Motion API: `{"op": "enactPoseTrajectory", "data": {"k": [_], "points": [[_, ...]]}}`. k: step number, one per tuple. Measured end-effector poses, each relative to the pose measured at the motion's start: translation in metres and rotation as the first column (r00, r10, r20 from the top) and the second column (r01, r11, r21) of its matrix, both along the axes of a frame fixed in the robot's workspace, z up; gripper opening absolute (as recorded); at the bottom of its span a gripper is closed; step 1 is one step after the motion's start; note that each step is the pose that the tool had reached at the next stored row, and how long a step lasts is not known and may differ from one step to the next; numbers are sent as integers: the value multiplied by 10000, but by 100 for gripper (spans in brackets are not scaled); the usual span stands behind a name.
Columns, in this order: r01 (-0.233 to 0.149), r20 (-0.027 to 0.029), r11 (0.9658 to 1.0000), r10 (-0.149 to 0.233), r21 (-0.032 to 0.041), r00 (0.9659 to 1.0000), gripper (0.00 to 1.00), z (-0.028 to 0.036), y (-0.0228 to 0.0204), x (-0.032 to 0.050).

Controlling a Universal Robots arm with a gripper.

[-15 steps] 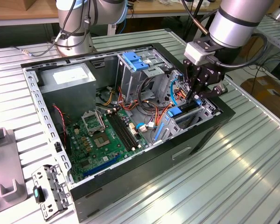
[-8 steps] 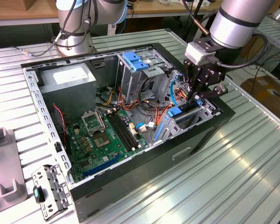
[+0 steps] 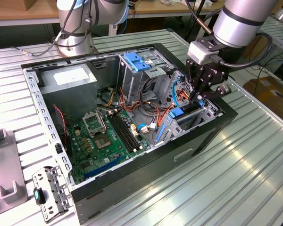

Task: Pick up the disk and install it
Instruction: 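Insert the first disk wire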

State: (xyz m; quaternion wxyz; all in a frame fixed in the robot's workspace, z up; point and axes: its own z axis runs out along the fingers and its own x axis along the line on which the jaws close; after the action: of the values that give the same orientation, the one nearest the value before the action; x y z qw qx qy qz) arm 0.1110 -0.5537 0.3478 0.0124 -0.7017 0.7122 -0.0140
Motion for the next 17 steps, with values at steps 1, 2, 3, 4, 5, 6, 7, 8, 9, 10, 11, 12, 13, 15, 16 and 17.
{"op": "enactPoseTrajectory", "data": {"k": [1,2,3,4,5,6,7,8,9,10,11,12,13,15,16,17], "points": [[0,0,10000,0,-1,10000,17,1,0,0],[0,0,10000,0,-1,10000,17,2,0,0],[0,-1,10000,0,-1,10000,17,2,-1,0],[1,0,10000,-1,-2,10000,17,3,0,0],[0,0,10000,0,-1,10000,17,3,0,0],[0,0,10000,0,-1,10000,17,3,0,0],[1,0,10000,-1,-1,10000,17,4,0,0],[0,0,10000,0,-2,10000,17,4,0,0],[0,0,10000,0,-1,10000,17,4,0,0],[1,0,10000,-1,-1,10000,17,5,0,0],[0,0,10000,0,-1,10000,17,6,0,0],[0,0,10000,0,-2,10000,17,8,0,0],[1,-1,10000,-1,-1,10000,17,5,0,0],[1,0,10000,-1,-3,10000,17,-8,-5,-1],[1,0,10000,-1,-3,10000,17,-11,-5,0],[1,0,10000,-1,-2,10000,17,-14,-6,0]]}}
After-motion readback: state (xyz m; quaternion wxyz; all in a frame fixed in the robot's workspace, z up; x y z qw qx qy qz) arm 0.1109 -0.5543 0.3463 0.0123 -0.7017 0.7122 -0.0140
